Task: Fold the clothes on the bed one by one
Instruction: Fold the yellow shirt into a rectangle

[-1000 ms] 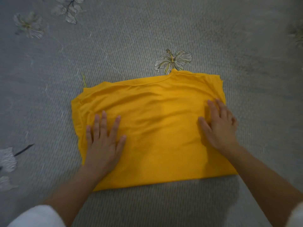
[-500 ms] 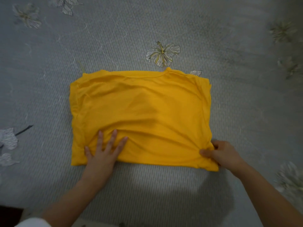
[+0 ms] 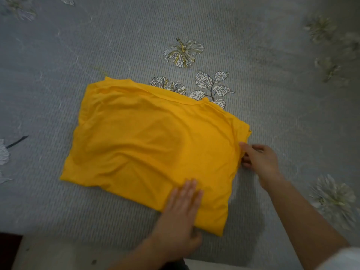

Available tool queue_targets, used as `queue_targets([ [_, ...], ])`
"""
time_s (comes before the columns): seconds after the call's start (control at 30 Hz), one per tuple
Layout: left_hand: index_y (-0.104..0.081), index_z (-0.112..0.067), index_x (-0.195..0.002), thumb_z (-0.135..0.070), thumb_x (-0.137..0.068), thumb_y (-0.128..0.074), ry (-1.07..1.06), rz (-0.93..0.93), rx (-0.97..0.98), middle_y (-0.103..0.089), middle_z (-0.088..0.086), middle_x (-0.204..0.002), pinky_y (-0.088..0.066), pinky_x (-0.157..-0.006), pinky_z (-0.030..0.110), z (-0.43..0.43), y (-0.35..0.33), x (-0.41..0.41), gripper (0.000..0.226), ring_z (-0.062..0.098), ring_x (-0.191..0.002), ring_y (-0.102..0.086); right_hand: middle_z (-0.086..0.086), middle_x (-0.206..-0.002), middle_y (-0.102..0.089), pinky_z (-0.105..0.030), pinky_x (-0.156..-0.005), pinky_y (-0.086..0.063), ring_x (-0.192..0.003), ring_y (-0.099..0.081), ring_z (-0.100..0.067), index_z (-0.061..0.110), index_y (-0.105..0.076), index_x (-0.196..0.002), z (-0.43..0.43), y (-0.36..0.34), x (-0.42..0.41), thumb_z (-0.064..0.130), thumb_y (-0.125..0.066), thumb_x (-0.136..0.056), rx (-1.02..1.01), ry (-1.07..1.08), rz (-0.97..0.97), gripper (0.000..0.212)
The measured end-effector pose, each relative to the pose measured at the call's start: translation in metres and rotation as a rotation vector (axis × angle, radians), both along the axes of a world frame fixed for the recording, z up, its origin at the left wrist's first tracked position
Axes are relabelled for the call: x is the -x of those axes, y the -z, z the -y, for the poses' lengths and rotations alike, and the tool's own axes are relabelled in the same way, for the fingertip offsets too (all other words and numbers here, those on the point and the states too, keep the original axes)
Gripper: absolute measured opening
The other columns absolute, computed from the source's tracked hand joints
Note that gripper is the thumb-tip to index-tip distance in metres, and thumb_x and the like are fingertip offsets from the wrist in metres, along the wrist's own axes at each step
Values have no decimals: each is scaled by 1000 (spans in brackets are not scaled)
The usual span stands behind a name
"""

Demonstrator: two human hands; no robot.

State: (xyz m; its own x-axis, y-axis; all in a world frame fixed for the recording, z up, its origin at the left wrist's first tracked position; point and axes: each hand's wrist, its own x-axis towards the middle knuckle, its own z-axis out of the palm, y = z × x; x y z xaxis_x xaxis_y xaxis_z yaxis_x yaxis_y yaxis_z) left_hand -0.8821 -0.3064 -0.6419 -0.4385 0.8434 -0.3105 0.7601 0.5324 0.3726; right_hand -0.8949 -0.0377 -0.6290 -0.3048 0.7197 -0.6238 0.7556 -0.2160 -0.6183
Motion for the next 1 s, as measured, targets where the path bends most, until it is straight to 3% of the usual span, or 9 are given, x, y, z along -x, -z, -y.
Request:
queue_targets([
  [0.07, -58, -14, -131, -77, -39, -62, -42, 86, 140, -48, 15, -141, -44, -102, 46, -38, -1, -26, 112, 31, -129, -48, -11, -110, -57, -44, -77, -55, -94, -60, -26, 5, -47, -126, 3, 3, 19, 36, -78, -77, -43, -16, 44, 66],
  [0.13, -61, -16, -127, -79, -31, -70, -149, 161, 254, -53, 12, -137, -46, -95, 54, -64, -5, -41, 115, 32, -125, -52, -13, -100, -59, -35, -60, -50, -81, -59, -23, 4, -56, -110, 5, 1, 34, 29, -77, -78, -46, -55, 21, 46],
  [0.23, -62, -20, -125, -71, -51, -75, -257, 113, 313, -54, 8, -137, -49, -90, 58, -77, -4, -47, 91, 30, -125, -52, -7, -75, -56, -25, -44, -40, -58, -52, -16, 11, -55, -84, 2, -9, 52, 16, -70, -82, 52, -31, -65, 16],
  [0.3, -63, -19, -123, -61, -70, -65, -253, 65, 270, -57, 7, -134, -51, -87, 56, -75, -3, -44, 68, 28, -123, -54, -5, -64, -51, -22, -39, -40, -50, -50, -16, 13, -48, -74, 3, -20, 63, 9, -67, -83, 118, -12, -115, 21],
  [0.47, -75, -15, -84, -21, -81, -41, -473, 460, -244, -74, -1, -88, -55, -68, 30, -40, -19, -3, 35, 14, -84, -69, -7, -57, -54, -24, -41, -40, -45, -53, -16, 10, -49, -73, 23, -46, 96, 6, -61, -85, 128, -222, -121, 18],
  [0.57, -50, -17, -62, -25, -79, -44, -883, 890, -441, -45, -3, -55, -31, -58, 28, -1, -29, 45, 20, 3, -56, -42, -8, -57, -53, -20, -39, -40, -42, -52, -13, 10, -49, -71, 44, -56, 128, 6, -61, -85, 166, -241, -172, 18],
  [0.7, -46, -14, -58, -17, -67, -56, -1390, 987, -546, -37, -1, -60, -33, -52, 20, 54, -36, 97, 13, 4, -55, -38, -12, -60, -55, -20, -39, -44, -39, -55, -13, 3, -55, -83, 87, -61, 179, 6, -61, -86, 239, -249, -230, 6],
  [0.8, -52, -22, -49, -9, -74, -55, -1640, 1076, -596, -44, -2, -61, -37, -65, 34, 95, -28, 114, 29, 17, -70, -42, -13, -62, -56, -21, -42, -49, -40, -59, -14, 2, -54, -85, 127, -60, 216, 5, -62, -85, 284, -295, -263, 8],
  [1.0, -65, -11, -82, -4, -88, -42, -1908, 1241, -978, -73, -2, -75, -52, -60, 24, 142, -21, 140, 24, 13, -72, -65, -13, -73, -61, -23, -51, -52, -55, -65, -17, 1, -57, -83, 200, -49, 277, 4, -62, -85, 373, -397, -365, 6],
])
